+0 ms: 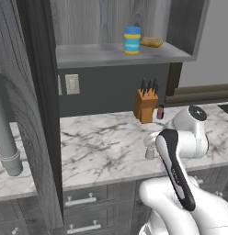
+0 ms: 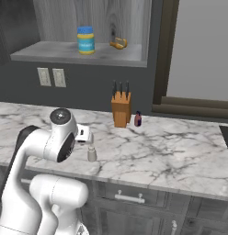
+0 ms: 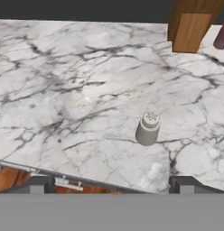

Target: Pick the shaker and mayonnaise from the counter and place them in the cabinet.

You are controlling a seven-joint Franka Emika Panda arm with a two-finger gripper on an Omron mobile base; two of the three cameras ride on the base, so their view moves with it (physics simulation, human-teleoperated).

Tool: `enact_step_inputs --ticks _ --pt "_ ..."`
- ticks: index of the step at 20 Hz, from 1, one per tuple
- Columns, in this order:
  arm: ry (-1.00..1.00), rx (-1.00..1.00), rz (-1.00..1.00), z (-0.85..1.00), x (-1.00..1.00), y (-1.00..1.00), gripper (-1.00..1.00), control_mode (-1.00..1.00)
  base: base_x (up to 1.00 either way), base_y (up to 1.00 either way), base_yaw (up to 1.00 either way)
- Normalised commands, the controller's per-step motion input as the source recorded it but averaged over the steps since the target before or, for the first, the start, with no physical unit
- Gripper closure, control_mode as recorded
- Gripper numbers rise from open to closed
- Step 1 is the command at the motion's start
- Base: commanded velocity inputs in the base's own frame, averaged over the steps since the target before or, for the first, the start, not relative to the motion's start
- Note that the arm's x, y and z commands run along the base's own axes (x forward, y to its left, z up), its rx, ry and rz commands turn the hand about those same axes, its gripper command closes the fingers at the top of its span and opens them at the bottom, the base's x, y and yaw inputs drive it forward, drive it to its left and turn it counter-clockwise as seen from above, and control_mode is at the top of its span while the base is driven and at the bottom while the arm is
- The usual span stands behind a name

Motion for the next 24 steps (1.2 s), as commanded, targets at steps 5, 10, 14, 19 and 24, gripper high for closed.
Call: enact_step_inputs --ticks 5,10,14,19,24 --pt "0.0 0.0 0.06 -0.14 -0.01 -0.23 -1.0 -1.0 0.0 0.0 0.0" --pt "0.01 -0.01 0.07 -0.23 0.0 -0.15 -1.0 -1.0 0.0 0.0 0.0" --pt "0.04 -0.02 0.08 -0.33 0.0 -0.02 -1.0 -1.0 0.0 0.0 0.0" --pt "0.03 -0.02 0.06 -0.23 0.08 0.0 -1.0 -1.0 0.0 0.0 0.0" --pt "0.02 -0.02 0.02 -0.11 0.21 0.0 -1.0 -1.0 0.0 0.0 0.0"
